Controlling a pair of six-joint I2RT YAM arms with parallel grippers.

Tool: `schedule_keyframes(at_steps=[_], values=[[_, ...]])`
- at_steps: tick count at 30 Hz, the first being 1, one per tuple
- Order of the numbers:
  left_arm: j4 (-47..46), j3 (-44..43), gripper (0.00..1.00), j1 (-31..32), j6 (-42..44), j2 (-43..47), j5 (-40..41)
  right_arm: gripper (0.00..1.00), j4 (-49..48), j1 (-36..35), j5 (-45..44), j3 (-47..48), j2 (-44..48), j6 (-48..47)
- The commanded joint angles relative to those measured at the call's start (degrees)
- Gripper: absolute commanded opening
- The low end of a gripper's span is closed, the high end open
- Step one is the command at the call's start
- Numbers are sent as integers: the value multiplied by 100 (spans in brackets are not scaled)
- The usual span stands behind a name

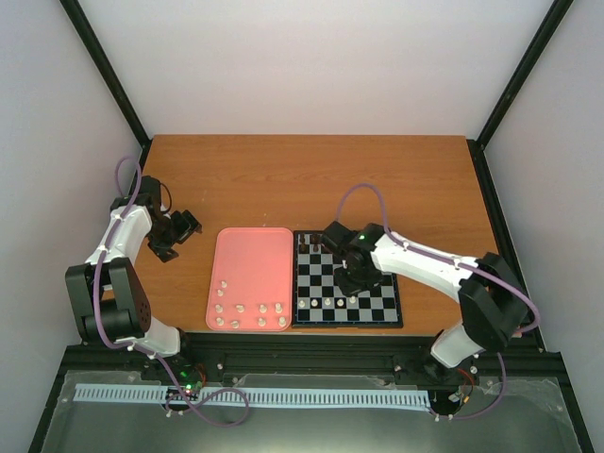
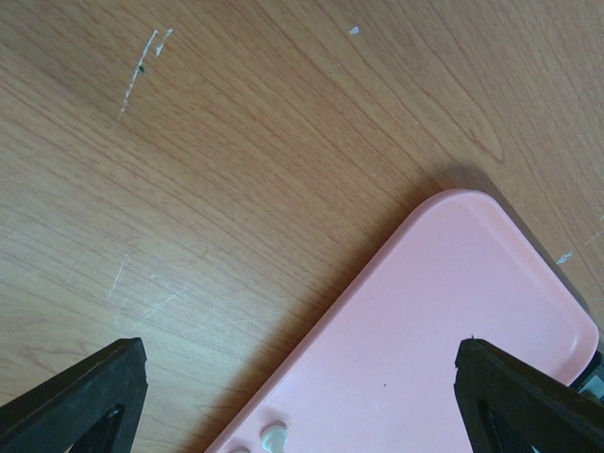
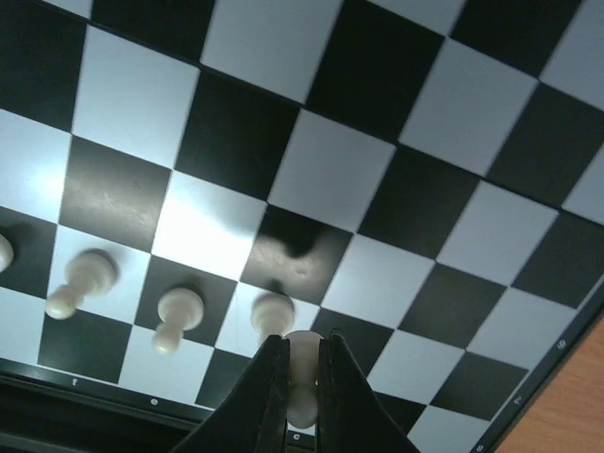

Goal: Set up the chess pieces on the board
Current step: Place the chess piece on the chessboard.

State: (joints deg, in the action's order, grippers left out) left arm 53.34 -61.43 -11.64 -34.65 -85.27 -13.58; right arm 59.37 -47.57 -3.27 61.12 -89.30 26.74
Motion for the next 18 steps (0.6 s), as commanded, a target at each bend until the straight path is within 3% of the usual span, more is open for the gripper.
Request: schedule_keyframes(at_steps=[1,18], values=[[-96,-71,100,-53,20,-85,-105,3,-228,55,-220,-366,377,527],[-73,-95,100,-50,42,-104,-65,3,-670,155,27,-1066,513,611]])
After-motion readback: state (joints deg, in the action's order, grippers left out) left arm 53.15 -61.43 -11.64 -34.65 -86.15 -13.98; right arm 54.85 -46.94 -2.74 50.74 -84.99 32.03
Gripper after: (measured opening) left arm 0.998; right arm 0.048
